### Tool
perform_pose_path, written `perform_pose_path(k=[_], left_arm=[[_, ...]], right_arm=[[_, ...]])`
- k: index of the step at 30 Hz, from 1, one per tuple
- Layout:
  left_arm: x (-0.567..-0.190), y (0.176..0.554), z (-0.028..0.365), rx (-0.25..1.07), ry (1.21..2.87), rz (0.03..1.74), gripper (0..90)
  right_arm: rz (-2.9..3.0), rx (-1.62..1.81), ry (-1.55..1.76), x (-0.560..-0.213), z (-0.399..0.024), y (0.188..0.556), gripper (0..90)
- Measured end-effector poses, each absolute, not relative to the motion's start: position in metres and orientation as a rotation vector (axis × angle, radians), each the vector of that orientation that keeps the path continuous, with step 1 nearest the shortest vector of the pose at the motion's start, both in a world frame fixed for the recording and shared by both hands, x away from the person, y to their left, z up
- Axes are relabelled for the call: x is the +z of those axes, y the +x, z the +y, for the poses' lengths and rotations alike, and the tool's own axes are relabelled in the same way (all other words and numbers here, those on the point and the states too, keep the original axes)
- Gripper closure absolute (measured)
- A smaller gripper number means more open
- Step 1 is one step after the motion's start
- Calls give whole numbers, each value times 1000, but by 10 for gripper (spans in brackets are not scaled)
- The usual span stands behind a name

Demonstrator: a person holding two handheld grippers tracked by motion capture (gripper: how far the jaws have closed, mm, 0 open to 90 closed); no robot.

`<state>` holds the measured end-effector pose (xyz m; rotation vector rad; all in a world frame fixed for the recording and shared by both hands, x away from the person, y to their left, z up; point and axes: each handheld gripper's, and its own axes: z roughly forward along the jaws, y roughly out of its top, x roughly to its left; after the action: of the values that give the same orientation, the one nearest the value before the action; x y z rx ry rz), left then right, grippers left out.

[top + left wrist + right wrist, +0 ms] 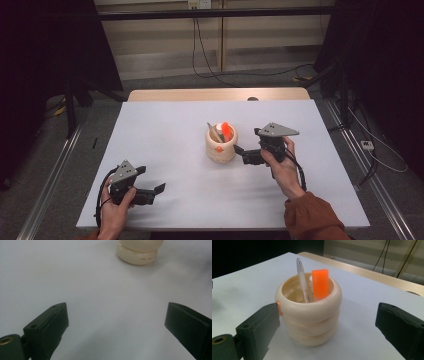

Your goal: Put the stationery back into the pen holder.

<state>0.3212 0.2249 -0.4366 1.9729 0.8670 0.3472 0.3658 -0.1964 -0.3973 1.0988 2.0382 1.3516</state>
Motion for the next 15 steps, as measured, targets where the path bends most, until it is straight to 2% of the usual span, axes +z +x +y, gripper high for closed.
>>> perform_pose_path(k=[15], left_arm=[[-436,321,224,349,1975,860,49]], right_arm=[[1977,1331,1134,-413,-222,344,54]])
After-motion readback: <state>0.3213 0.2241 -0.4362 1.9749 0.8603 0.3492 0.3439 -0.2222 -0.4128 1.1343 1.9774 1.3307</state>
